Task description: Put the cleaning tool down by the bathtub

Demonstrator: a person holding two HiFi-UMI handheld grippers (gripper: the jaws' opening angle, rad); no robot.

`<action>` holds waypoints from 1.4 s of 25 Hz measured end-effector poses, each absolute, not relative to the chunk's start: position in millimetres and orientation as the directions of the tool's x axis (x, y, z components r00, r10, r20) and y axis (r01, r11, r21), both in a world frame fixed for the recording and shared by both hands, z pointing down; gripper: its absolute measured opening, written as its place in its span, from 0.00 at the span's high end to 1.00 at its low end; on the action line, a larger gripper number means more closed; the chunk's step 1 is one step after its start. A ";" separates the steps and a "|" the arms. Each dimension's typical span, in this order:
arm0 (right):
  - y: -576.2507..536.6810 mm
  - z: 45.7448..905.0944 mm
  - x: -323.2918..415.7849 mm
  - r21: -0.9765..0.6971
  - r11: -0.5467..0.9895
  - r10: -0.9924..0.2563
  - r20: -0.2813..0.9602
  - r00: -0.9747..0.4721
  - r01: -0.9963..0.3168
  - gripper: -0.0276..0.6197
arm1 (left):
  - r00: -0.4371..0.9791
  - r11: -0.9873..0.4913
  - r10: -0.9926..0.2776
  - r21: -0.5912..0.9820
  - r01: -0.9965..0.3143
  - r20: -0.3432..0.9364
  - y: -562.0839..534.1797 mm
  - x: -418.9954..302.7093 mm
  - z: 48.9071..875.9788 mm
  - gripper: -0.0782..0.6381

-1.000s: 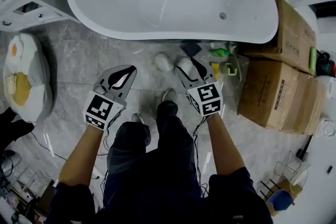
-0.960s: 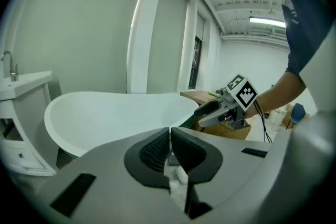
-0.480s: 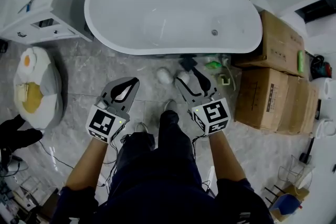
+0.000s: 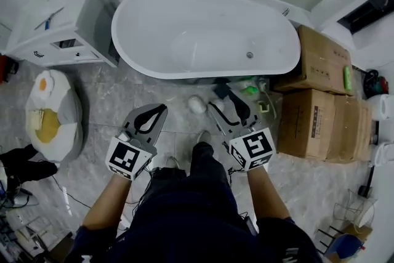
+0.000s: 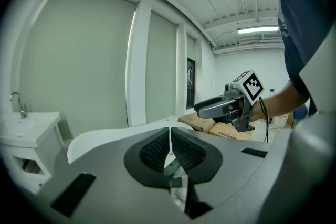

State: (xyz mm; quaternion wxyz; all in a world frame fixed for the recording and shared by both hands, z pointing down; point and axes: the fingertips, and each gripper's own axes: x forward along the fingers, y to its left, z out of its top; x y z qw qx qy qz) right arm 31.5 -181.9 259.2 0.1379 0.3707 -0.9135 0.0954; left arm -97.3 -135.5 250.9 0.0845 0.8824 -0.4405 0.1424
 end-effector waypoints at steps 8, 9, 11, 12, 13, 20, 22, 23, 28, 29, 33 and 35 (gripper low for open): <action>-153.5 217.9 22.5 -0.075 0.713 -0.660 0.266 -0.703 -0.697 0.59 | 0.584 -0.605 -0.766 0.004 -0.796 0.271 -125.7 -91.1 211.4 0.84; -150.8 214.5 22.6 -0.074 0.712 -0.662 0.263 -0.702 -0.698 0.59 | 0.588 -0.607 -0.766 0.006 -0.795 0.260 -125.2 -89.8 206.6 0.84; -146.3 209.2 22.4 -0.072 0.710 -0.665 0.257 -0.701 -0.700 0.60 | 0.596 -0.612 -0.766 0.010 -0.791 0.243 -123.9 -88.7 200.6 0.84; -144.2 207.0 22.1 -0.071 0.710 -0.666 0.254 -0.701 -0.701 0.60 | 0.599 -0.615 -0.764 0.007 -0.788 0.239 -123.3 -88.9 199.3 0.84; -142.2 205.0 21.8 -0.070 0.710 -0.668 0.251 -0.701 -0.701 0.61 | 0.599 -0.617 -0.764 0.002 -0.787 0.237 -123.1 -89.2 197.6 0.84; -134.9 194.4 17.7 -0.057 0.710 -0.674 0.233 -0.701 -0.702 0.67 | 0.607 -0.624 -0.762 -0.007 -0.781 0.226 -121.2 -90.8 190.1 0.84; -133.5 192.5 16.2 -0.053 0.713 -0.673 0.229 -0.704 -0.699 0.69 | 0.606 -0.622 -0.763 -0.003 -0.783 0.223 -121.4 -90.2 188.0 0.84; -133.1 191.3 15.6 -0.051 0.714 -0.673 0.227 -0.704 -0.699 0.71 | 0.608 -0.624 -0.763 -0.004 -0.782 0.222 -121.7 -89.9 187.0 0.84; -131.5 184.4 13.0 -0.046 0.721 -0.669 0.213 -0.712 -0.692 0.78 | 0.617 -0.635 -0.754 -0.010 -0.773 0.224 -119.2 -89.3 189.0 0.84; -130.8 183.4 12.3 -0.043 0.724 -0.667 0.211 -0.714 -0.689 0.79 | 0.617 -0.636 -0.752 -0.008 -0.772 0.232 -118.2 -89.1 190.3 0.84; -128.2 179.6 8.0 -0.036 0.728 -0.665 0.204 -0.718 -0.684 0.82 | 0.618 -0.633 -0.758 -0.008 -0.774 0.210 -119.2 -89.8 185.4 0.84; -126.8 177.3 8.3 -0.035 0.727 -0.667 0.203 -0.717 -0.686 0.84 | 0.619 -0.634 -0.757 -0.006 -0.773 0.210 -118.6 -88.7 184.3 0.84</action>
